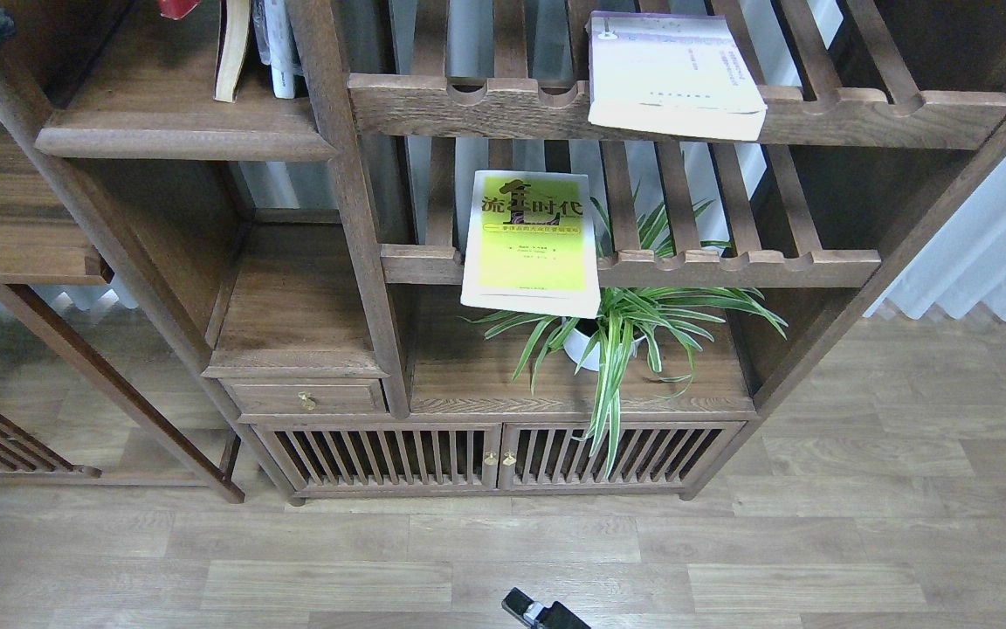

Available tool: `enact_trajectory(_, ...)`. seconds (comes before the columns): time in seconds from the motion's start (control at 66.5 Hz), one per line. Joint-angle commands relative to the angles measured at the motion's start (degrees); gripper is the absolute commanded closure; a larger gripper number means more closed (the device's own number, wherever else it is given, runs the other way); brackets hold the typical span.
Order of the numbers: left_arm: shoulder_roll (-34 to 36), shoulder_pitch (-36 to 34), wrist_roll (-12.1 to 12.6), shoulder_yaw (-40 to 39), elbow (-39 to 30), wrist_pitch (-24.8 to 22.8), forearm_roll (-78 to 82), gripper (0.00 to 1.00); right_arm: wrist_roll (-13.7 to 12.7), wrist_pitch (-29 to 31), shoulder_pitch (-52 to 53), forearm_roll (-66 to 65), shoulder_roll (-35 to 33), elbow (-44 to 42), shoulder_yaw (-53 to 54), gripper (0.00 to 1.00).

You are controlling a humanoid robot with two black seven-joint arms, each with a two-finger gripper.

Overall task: Organize books on shelf
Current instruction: 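Insert the red book upright onto the upper shelf with the left gripper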

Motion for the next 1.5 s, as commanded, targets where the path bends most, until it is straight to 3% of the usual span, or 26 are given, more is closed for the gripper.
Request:
enact_trajectory(0.0, 0.44, 0.02, 0.1, 1.24, 0.1, -0.42, 0.03, 0.93, 0.0, 0.0, 0.13, 0.0, -0.02, -0.02, 0.02, 0.02)
enact_trajectory(0.301, 0.61, 0.46, -1.13, 1.42, 0.01, -0.59, 0.47, 0.92, 0.0, 0.0, 0.31, 0.08, 0.06, -0.02, 0.02, 0.02)
enact_trajectory(0.406, 0.53, 0.46, -0.95, 1.42, 0.01, -0.5, 1.43, 0.81, 0.0, 0.0, 0.39, 0.08, -0.02, -0.02, 0.02, 0.02)
enact_trajectory(0.676, 0.26, 0.38, -0.95, 1.42, 0.01, -0.15, 1.97, 0.65, 0.0, 0.0, 0.31, 0.08, -0.02, 0.07, 0.02, 0.02)
enact_trajectory(1.007, -0.09, -0.06, -1.13, 0.28, 0.01, 0.11, 1.97, 0.62, -0.09, 0.0, 0.22, 0.08, -0.02, 0.07, 0.02, 0.02)
enact_trajectory(1.097, -0.18, -0.59, -1.21, -0.69, 0.01, 0.11, 1.97, 0.57, 0.0, 0.0, 0.22, 0.08, -0.02, 0.07, 0.02, 0.02)
enact_trajectory(1.157, -0.18, -1.03, -1.21, -2.0, -0.16, 0.11, 1.88, 0.47, -0.09, 0.0, 0.22, 0.08, -0.02, 0.07, 0.02, 0.02)
enact_trajectory(1.232, -0.26, -1.03, -1.21, -3.41, -0.6, 0.11, 1.88, 0.43, -0.09, 0.0, 0.22, 0.08, -0.02, 0.07, 0.02, 0.02)
enact_trajectory(1.488, -0.18, -1.47, -1.21, -6.22, -1.74, 0.02, 1.79, 0.42, -0.09, 0.0, 0.39, 0.08, -0.02, 0.07, 0.02, 0.02)
